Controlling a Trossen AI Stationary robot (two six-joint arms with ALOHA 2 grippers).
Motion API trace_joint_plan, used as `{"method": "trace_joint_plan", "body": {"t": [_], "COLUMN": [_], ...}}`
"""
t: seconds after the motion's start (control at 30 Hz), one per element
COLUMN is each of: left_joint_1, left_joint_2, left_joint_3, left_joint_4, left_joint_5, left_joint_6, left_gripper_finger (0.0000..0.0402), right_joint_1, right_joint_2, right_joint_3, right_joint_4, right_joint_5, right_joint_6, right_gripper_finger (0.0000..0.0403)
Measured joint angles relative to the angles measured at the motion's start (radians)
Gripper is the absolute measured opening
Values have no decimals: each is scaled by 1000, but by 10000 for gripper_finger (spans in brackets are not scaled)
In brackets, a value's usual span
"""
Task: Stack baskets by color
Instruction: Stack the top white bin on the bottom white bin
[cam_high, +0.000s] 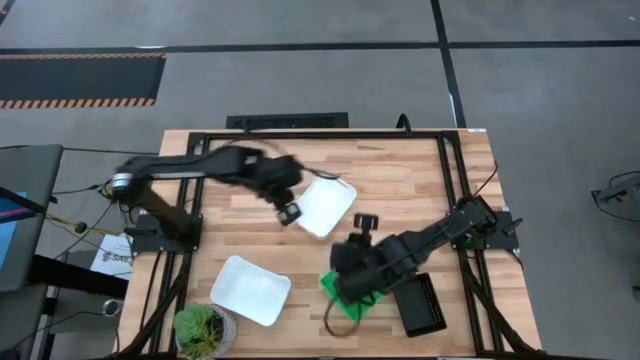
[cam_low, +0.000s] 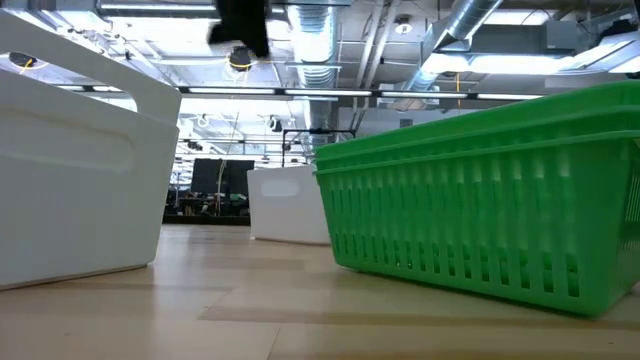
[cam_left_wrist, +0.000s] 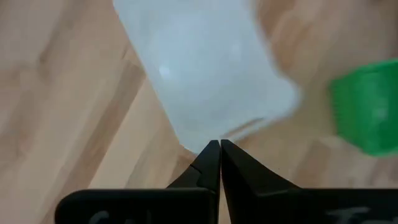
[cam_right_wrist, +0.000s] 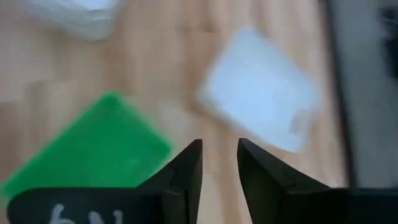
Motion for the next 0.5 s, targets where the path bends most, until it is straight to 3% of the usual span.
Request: {"method": "trace_joint_plan", "body": {"t": [0.07,0.13,0.37,0.5], "left_joint_1": [-58,-121,-390,-502], "left_joint_2": [-96,-204,-484,-556], "left_joint_3": [0,0,0,0], "left_joint_4": [-6,-7,3,3], "left_joint_5": [-65,-157,-591,-738], "left_joint_6": [-59,-126,-341,-386], "left_gripper_finger": [0,0,0,9], "right_joint_1": [-15,-56,-263,-370], "right_joint_2": [0,-1,-1,-15], "right_joint_3": [-8,-36,-176,-356], "right_joint_4": [-42,-41,-42,-41], "right_joint_5": [103,141,91,42], "right_joint_6": [48,95,215,333], "right_gripper_finger": [123,125,179,228]}}
